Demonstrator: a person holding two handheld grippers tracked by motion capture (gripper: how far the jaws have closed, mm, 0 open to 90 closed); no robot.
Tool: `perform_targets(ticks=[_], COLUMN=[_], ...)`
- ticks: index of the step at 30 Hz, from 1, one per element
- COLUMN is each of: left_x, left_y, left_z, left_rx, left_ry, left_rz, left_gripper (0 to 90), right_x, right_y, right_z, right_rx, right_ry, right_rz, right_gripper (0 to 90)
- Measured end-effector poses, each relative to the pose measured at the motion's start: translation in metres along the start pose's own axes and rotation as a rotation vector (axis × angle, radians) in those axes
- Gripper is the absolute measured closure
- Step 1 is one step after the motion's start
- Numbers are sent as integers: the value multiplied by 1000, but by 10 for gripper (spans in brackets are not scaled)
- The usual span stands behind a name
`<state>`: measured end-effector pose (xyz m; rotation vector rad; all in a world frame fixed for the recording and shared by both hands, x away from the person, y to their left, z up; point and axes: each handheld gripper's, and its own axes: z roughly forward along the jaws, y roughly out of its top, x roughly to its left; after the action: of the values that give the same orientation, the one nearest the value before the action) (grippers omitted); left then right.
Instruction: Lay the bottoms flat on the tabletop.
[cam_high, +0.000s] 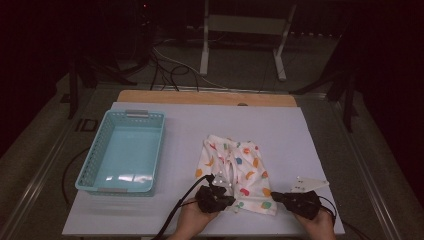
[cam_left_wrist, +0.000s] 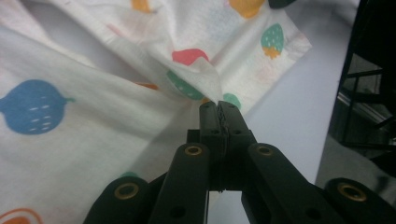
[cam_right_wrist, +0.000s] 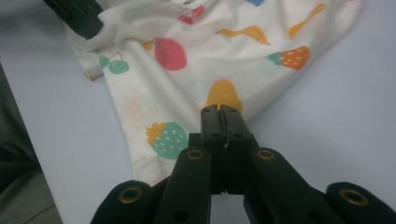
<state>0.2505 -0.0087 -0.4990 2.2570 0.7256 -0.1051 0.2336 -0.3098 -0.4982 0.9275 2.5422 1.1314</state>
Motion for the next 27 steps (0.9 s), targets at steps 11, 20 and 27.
perform_targets(ticks=[11, 20, 27], left_x=[10, 22, 18], left_y=[-17, -46, -52], left_z=[-26, -38, -38], left_rx=[-11, 25, 41], left_ry=[96, 147, 199], left_rz=[19, 16, 67], left_gripper=[684, 615, 885], right_x=[0, 22, 29], right_y=[5, 0, -8], right_z=[6, 23, 26], right_rx=[-8, 35, 34], right_ry=[72, 182, 175], right_rz=[19, -50, -128], right_gripper=[651, 558, 766])
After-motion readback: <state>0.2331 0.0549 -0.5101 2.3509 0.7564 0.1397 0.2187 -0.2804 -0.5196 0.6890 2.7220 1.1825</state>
